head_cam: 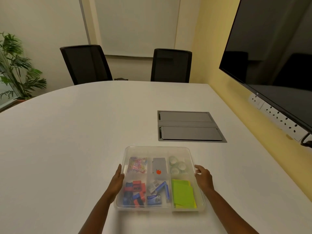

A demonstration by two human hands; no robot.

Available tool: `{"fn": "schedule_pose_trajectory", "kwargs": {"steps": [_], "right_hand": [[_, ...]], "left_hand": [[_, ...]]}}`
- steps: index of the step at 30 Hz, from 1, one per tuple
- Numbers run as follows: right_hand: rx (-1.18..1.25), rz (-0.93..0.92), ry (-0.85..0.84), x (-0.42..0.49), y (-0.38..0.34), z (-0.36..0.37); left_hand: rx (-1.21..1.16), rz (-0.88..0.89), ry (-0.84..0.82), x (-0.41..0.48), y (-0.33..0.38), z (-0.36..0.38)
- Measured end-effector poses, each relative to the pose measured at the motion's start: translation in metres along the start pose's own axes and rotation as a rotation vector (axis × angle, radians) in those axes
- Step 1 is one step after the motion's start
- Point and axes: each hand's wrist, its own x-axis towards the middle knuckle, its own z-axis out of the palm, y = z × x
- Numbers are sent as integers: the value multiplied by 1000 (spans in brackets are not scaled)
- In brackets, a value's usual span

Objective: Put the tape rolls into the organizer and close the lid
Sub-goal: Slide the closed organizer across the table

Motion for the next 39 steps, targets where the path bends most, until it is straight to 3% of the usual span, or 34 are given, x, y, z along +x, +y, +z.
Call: {"fn": "schedule_pose_trajectory", "kwargs": {"steps": [6, 14, 22, 39], "right_hand": [[-9, 19, -53, -10, 7, -2], [171, 216, -96, -53, 46, -3], [687, 412, -149, -89, 64, 0], [689, 406, -40, -93, 57, 12]], "left_hand": [[150, -76, 179, 3, -7, 9], [334, -94, 414, -28, -36, 23], [354, -72, 463, -41, -43, 25], [163, -51, 426, -40, -52, 24]]}}
